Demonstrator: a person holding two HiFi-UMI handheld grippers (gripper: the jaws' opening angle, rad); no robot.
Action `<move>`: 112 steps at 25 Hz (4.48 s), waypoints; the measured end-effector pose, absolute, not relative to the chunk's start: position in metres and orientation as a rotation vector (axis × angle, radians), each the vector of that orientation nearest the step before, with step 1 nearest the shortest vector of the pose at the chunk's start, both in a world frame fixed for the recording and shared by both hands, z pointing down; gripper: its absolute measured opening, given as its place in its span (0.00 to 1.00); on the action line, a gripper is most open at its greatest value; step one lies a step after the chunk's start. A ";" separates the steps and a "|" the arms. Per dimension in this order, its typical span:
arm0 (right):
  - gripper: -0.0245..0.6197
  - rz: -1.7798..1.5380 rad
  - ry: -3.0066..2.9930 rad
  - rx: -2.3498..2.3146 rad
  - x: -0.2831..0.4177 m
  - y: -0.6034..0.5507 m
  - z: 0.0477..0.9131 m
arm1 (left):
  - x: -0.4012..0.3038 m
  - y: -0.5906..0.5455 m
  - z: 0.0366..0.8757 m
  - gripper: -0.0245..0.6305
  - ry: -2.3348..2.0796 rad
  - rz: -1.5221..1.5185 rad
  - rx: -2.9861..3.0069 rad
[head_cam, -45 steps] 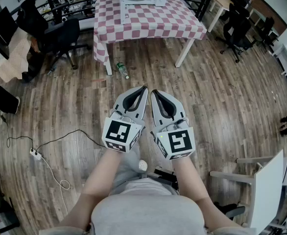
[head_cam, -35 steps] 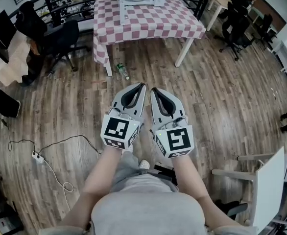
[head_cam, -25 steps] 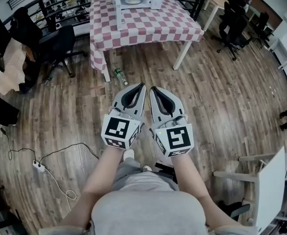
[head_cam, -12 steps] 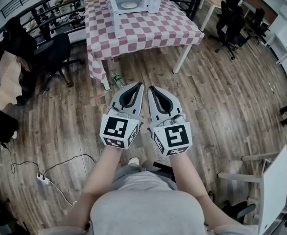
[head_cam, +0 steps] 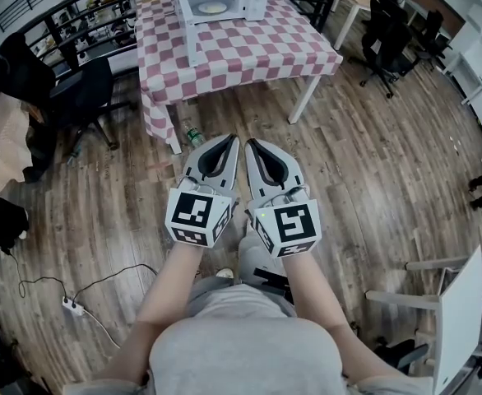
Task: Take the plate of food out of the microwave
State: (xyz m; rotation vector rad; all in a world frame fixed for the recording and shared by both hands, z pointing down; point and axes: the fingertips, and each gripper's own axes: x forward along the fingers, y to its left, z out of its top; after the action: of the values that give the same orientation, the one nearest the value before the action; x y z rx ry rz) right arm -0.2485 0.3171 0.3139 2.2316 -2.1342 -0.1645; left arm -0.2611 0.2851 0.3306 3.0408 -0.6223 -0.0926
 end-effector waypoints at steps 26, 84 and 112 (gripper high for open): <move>0.08 -0.144 -2.208 2.155 -0.148 0.212 0.317 | -0.165 0.179 0.331 0.04 -0.741 -0.097 3.003; 0.08 -0.091 -2.356 2.010 0.070 0.013 0.332 | 0.044 -0.022 0.344 0.04 -0.959 -0.062 2.929; 0.08 -0.052 -2.359 1.930 0.116 -0.171 0.348 | 0.086 -0.213 0.362 0.04 -0.977 -0.053 2.838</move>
State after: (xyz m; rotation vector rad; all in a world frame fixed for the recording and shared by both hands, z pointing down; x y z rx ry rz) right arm 0.1163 -0.1706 0.3481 1.9302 -2.3595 -0.0521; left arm 0.0857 -0.2129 0.3625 2.8383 -0.9771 -0.0526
